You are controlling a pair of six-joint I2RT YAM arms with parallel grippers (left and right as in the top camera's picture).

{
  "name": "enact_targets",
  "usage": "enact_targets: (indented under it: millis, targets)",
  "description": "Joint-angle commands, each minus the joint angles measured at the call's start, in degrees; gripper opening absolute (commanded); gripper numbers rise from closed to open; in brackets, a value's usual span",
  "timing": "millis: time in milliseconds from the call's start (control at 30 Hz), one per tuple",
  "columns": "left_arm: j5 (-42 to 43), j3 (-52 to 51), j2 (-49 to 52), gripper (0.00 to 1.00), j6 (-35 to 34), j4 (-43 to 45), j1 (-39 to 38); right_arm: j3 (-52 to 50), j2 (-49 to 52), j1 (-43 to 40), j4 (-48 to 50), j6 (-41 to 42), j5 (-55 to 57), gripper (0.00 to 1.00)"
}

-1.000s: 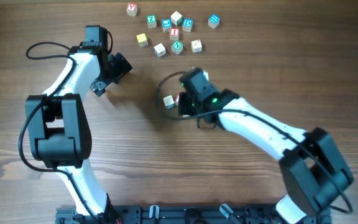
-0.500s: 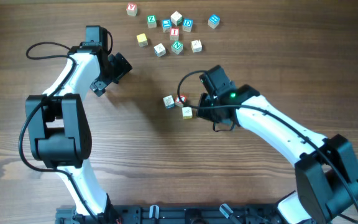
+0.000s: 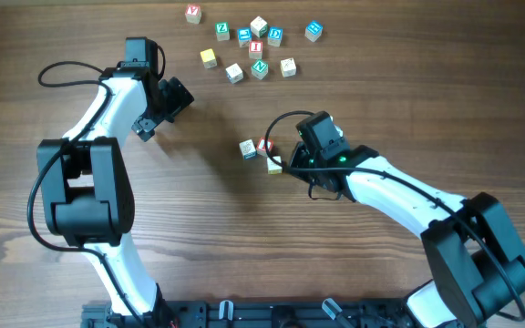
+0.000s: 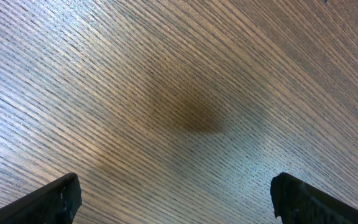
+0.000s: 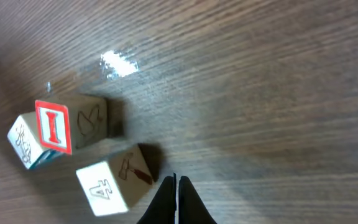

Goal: Form a circle

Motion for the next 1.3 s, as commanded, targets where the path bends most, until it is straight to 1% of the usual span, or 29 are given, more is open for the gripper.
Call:
enact_targets:
  millis: [0, 500, 767, 833, 1000, 1167, 1267]
  targets:
    - [-0.74, 0.57, 0.52, 1.0, -0.11, 0.15, -0.15, -0.13, 3.32, 0.2, 1.07, 0.46, -0.44, 0.04]
    - [-0.74, 0.57, 0.52, 1.0, -0.11, 0.15, -0.15, -0.13, 3.85, 0.2, 2.89, 0.44, -8.94, 0.04]
    - [-0.74, 0.57, 0.52, 1.0, -0.11, 0.13, -0.15, -0.13, 3.85, 0.2, 2.91, 2.43, -10.32, 0.04]
    - [-0.74, 0.57, 0.52, 1.0, -0.11, 0.15, -0.15, -0.13, 3.85, 0.2, 2.91, 3.69, -10.29, 0.04]
    - [-0.74, 0.57, 0.52, 1.0, -0.11, 0.15, -0.15, -0.13, 3.85, 0.2, 3.56, 3.61, -9.97, 0.04]
    - [-0.74, 0.57, 0.52, 1.0, -0.11, 0.15, -0.15, -0.13, 3.85, 0.2, 3.58, 4.28, -2.12, 0.05]
    - [-0.74, 0.57, 0.52, 1.0, -0.11, 0.13, -0.15, -0.13, 3.85, 0.2, 3.63, 4.92, -1.55, 0.06]
